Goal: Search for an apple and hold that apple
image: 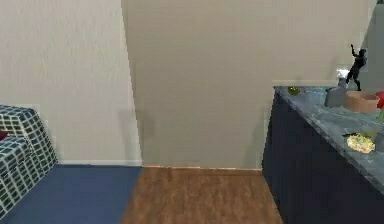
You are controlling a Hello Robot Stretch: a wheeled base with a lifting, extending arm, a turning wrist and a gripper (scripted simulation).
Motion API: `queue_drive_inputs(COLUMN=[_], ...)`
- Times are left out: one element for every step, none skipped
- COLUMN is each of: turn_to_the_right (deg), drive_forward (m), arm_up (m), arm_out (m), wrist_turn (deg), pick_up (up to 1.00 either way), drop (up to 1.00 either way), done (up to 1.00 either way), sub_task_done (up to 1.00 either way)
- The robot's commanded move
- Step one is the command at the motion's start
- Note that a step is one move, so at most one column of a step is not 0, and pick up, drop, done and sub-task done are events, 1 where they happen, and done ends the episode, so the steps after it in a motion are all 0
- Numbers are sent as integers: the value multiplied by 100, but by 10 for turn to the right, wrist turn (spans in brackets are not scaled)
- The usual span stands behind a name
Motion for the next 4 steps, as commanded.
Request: queue_drive_inputs(turn_to_the_right=[-210,450,30,0], drive_forward=[0,0,0,75], arm_up=[0,0,0,0], arm_out=[0,0,0,0], wrist_turn=[0,0,0,0], pick_up=[0,0,0,0], drop=[0,0,0,0], done=[0,0,0,0], sub_task_done=[0,0,0,0])
